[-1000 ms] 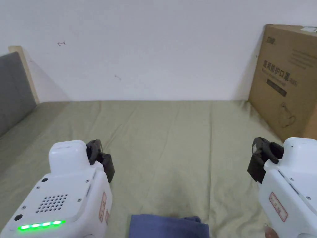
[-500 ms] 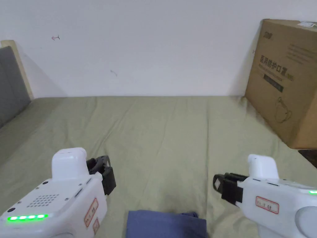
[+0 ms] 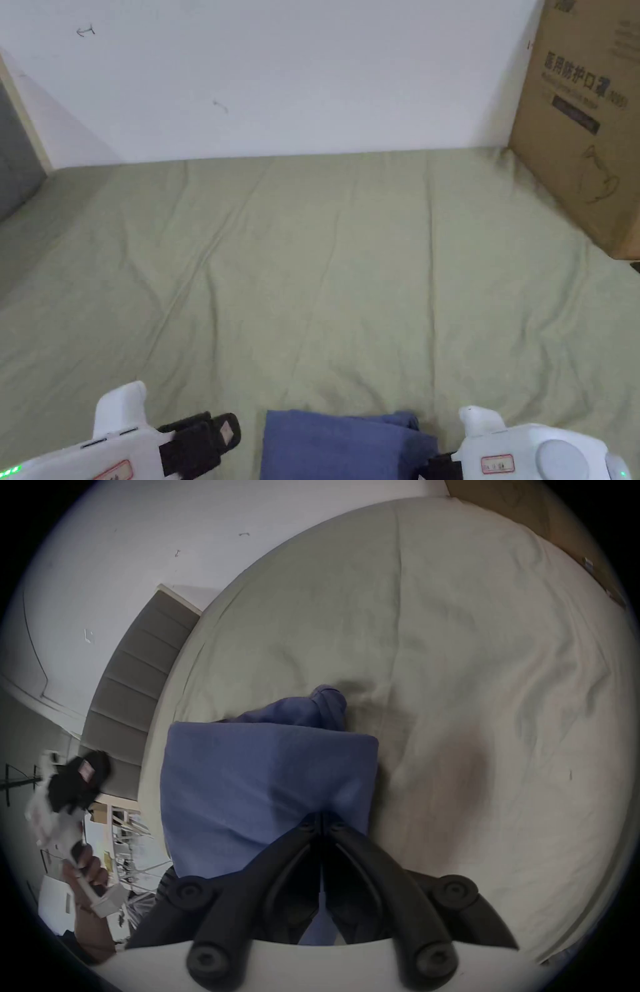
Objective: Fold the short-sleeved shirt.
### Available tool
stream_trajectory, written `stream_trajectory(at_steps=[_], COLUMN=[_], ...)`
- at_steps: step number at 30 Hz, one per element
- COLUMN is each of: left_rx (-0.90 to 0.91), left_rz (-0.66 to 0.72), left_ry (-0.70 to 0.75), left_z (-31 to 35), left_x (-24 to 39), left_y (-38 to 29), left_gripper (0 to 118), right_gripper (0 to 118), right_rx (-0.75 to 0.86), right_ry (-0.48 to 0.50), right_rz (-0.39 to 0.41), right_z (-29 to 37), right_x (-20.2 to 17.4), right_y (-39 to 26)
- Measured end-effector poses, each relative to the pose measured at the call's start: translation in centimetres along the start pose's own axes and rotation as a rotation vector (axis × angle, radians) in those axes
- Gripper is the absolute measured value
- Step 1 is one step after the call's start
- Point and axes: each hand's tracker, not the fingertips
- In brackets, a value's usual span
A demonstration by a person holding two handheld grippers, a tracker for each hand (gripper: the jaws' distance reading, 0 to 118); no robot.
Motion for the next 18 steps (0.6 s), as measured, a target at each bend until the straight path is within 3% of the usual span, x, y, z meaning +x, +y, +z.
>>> stream_trajectory(at_steps=[1, 2, 3, 4, 10, 13, 16, 17, 18], left_rx=[-0.065, -0.106, -0.151, -0.196, -0.383, -0.423, -0.443, -0.413, -0.408], left_rz=[0.044, 0.075, 0.099, 0.127, 0.419, 0.437, 0.375, 0.364, 0.353], left_ry=[-0.077, -0.128, -0.154, -0.178, -0.542, -0.704, -0.729, -0.695, -0.618], left_z=[-1.2, -2.4, -3.6, -4.7, -11.4, -13.7, -15.2, -15.2, -15.2], left_x=[-1.6, -3.0, -4.1, -5.2, -8.8, -6.9, -6.1, -6.3, -6.7], left_y=[0.1, -0.1, -0.2, -0.7, -2.5, -3.0, -4.0, -4.1, -4.3], left_gripper=[51, 83, 106, 118, 118, 118, 117, 108, 86], right_gripper=[1, 1, 1, 1, 1, 1, 1, 1, 1], right_rx=[0.001, 0.002, 0.002, 0.001, -0.004, -0.012, -0.015, -0.016, -0.014], right_ry=[0.004, 0.005, 0.003, -0.005, -0.051, -0.049, -0.026, -0.016, -0.010], right_rz=[0.002, 0.007, 0.015, 0.025, 0.038, 0.036, 0.005, -0.010, -0.021], right_z=[0.3, 0.3, 0.4, 0.5, 0.5, 0.4, 0.4, 0.3, 0.3], right_x=[-0.1, -0.2, -0.3, -0.7, -1.7, -1.6, -1.0, -0.6, -0.4], right_y=[-0.3, -0.3, -0.4, -0.5, -0.7, -0.5, -0.5, -0.5, -0.5])
